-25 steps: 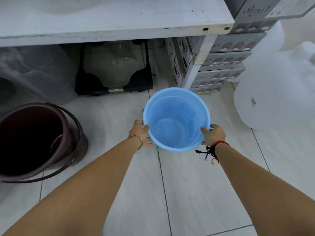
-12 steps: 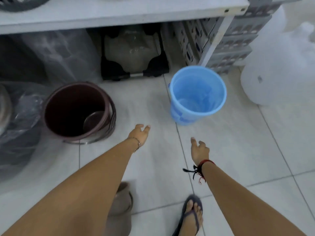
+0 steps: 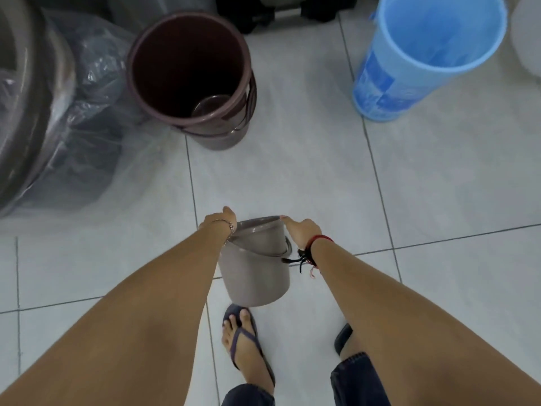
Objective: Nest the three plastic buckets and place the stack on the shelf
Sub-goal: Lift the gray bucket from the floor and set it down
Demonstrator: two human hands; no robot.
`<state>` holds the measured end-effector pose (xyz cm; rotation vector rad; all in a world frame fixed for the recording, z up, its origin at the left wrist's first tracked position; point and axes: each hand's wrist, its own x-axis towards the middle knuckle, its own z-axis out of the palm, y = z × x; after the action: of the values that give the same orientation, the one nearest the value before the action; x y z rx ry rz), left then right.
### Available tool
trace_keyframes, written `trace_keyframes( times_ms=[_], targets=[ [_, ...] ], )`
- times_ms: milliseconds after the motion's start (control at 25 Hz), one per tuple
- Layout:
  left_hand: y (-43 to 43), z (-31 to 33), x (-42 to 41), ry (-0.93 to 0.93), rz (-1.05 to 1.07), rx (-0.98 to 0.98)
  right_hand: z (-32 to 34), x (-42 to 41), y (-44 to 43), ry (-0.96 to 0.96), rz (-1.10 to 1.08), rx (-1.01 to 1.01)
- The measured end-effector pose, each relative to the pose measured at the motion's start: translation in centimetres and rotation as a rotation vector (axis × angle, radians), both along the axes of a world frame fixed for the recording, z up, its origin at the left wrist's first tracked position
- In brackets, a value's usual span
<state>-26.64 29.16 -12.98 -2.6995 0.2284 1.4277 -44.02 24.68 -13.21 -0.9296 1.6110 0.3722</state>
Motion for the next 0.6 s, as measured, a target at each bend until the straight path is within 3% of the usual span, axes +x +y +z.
trace_keyframes(
  times_ms=[160,240,360,480,600],
  targets=[
    [3.4,-0.9,0.1,0.134,0.256,0.000,-1.2,2.2,2.9,-0.007,-0.060,0.076],
    [3.6,-0.5,-0.5,0.099,0.347,-0.069,-0.7,1.8,2.8,0.009,-0.178,0.038],
    [1.6,1.4,-2.3,0.008,0.301,-0.238,0.9,-0.2,0.7,0.012,-0.394,-0.069],
    [-2.3,2.3,-4.6,0.072,0.301,-0.406,2.3,-2.8,-2.6,-0.031,-0.567,-0.201],
    [-6.6,1.8,-7.0,0.132,0.291,-0.455,2.3,-5.4,-6.2,-0.076,-0.627,-0.229]
  ],
)
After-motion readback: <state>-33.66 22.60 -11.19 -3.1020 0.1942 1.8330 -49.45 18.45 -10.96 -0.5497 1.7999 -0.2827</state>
